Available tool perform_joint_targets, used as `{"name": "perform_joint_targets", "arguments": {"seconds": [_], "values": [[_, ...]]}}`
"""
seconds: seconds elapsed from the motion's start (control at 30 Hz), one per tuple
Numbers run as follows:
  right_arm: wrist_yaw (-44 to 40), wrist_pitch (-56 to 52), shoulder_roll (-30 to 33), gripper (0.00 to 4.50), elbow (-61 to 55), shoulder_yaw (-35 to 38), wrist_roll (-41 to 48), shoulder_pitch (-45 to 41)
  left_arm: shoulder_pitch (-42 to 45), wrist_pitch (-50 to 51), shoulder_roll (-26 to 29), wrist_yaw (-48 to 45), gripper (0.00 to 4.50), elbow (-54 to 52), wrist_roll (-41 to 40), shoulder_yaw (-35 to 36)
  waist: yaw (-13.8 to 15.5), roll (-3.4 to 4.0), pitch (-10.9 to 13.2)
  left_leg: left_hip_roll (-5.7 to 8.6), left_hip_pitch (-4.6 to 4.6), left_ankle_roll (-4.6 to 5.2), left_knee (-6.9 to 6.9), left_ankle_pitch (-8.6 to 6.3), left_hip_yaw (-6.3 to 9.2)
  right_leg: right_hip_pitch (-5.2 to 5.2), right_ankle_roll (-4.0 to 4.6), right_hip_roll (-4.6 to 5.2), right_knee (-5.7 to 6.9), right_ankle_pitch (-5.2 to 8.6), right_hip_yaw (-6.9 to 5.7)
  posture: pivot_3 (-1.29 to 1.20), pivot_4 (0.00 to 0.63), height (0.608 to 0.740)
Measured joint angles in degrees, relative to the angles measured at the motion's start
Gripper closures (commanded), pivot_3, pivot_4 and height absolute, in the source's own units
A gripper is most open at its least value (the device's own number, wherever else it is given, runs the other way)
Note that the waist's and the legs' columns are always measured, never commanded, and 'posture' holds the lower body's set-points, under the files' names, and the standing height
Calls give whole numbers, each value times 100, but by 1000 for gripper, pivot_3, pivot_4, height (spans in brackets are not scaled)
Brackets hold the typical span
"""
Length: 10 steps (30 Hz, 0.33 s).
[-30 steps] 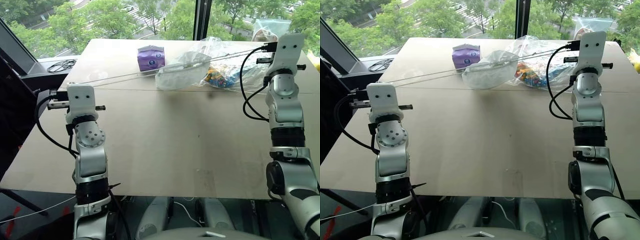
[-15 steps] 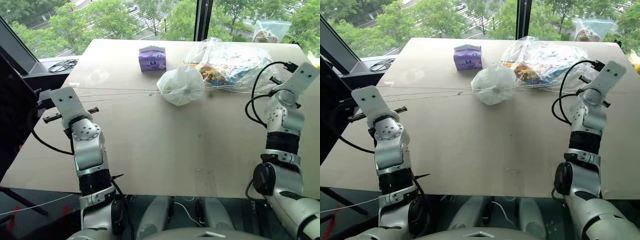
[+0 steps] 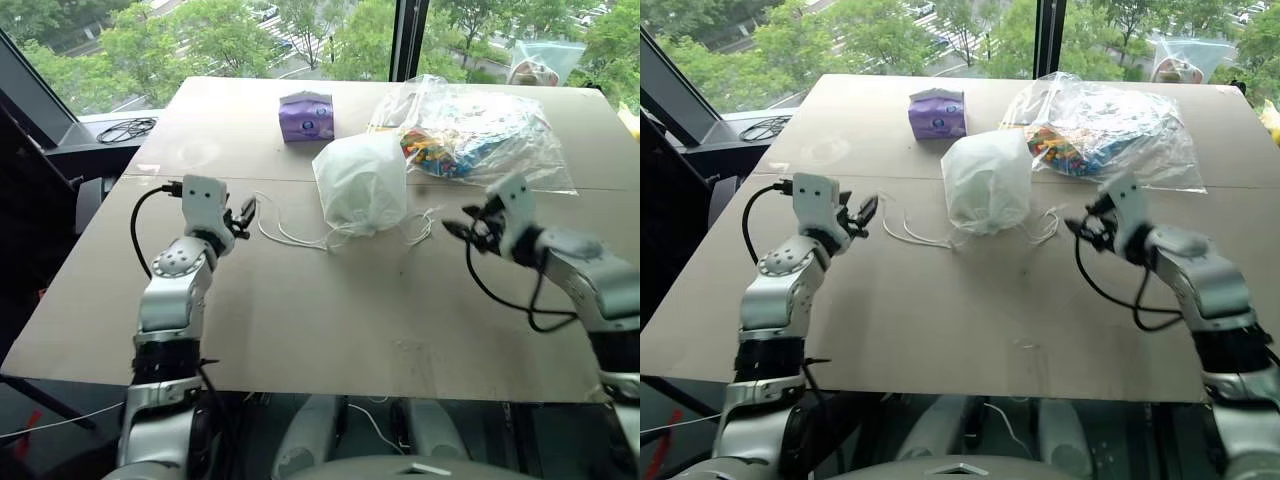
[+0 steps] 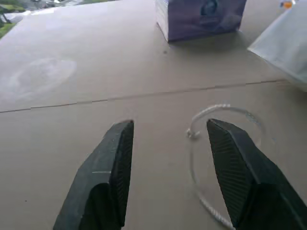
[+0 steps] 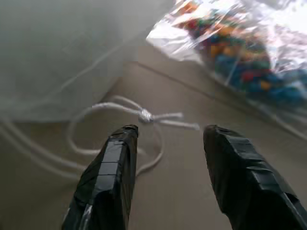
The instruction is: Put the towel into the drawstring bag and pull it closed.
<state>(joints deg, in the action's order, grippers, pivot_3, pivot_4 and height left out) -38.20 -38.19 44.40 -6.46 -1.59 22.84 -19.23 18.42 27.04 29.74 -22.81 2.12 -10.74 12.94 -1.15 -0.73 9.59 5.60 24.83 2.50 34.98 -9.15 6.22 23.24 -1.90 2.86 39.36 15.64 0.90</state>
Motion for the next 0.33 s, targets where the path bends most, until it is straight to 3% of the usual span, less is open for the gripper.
{"name": "perform_joint_targets", "arguments": {"seconds": [0.07,0.13,0.33], "values": [[-573,396,646,1031,132,264,-136,652,-894,-111,725,-859,1184,-158,-45,-11,-65,3,2,-3,-3,0,-22,-1,-5,2,1,1,-21,0,10,0,150,739],[-735,736,761,1031,357,604,-197,822,-1377,-258,1058,-1395,1184,-431,-192,40,-87,8,-1,-13,-9,-4,-29,-4,-4,-3,4,1,-35,0,5,0,150,739],[-998,1448,363,1031,449,1136,-7,817,-1943,-214,1154,-2005,1184,-933,-549,37,-12,17,-2,-36,-9,-26,-21,-17,-6,-11,25,5,-42,-2,-28,0,150,739]]}}
